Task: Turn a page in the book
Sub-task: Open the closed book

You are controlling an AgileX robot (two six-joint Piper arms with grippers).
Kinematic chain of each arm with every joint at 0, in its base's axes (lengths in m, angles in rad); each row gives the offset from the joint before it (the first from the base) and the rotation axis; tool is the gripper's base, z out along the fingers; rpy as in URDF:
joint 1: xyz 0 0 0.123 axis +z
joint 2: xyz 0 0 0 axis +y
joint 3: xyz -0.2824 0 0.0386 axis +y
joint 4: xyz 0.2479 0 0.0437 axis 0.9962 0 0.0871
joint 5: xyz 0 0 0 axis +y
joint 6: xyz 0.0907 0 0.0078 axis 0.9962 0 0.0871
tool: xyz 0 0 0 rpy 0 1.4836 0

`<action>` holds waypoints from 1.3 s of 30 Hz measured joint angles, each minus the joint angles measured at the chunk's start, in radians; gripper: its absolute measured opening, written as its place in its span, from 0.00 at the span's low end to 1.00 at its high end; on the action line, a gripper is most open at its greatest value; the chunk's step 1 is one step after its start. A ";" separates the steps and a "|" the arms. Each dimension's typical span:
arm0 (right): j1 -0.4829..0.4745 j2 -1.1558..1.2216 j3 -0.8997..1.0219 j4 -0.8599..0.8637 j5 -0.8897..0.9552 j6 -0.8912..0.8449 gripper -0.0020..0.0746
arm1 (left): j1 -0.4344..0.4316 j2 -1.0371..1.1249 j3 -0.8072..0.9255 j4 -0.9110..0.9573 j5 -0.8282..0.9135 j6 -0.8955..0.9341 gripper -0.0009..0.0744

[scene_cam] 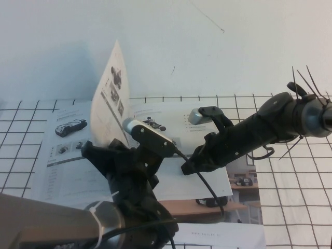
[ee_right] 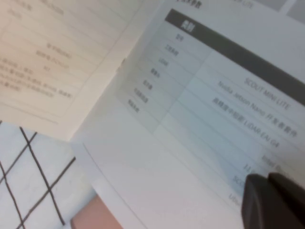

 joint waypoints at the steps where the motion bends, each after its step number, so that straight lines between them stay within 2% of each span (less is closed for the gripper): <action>1: 0.000 -0.002 0.000 -0.011 0.000 0.002 0.03 | 0.012 0.000 0.000 -0.012 0.006 0.012 0.01; 13: 0.023 -0.026 0.000 -0.070 -0.002 0.007 0.03 | 0.177 0.000 -0.002 -0.179 -0.029 0.087 0.01; 21: 0.023 -0.026 0.000 -0.072 -0.002 0.007 0.03 | 0.300 0.000 -0.002 -0.314 -0.219 0.172 0.01; 29: 0.023 -0.026 0.000 -0.068 -0.004 0.007 0.03 | 0.321 -0.024 -0.004 -0.301 -0.252 0.234 0.01; 36: 0.023 -0.028 0.000 -0.066 -0.008 0.007 0.03 | 0.321 -0.139 -0.004 -0.285 -0.360 0.291 0.01; 39: 0.023 -0.038 0.002 -0.066 -0.020 0.007 0.03 | 0.321 -0.209 -0.004 -0.294 -0.444 0.385 0.01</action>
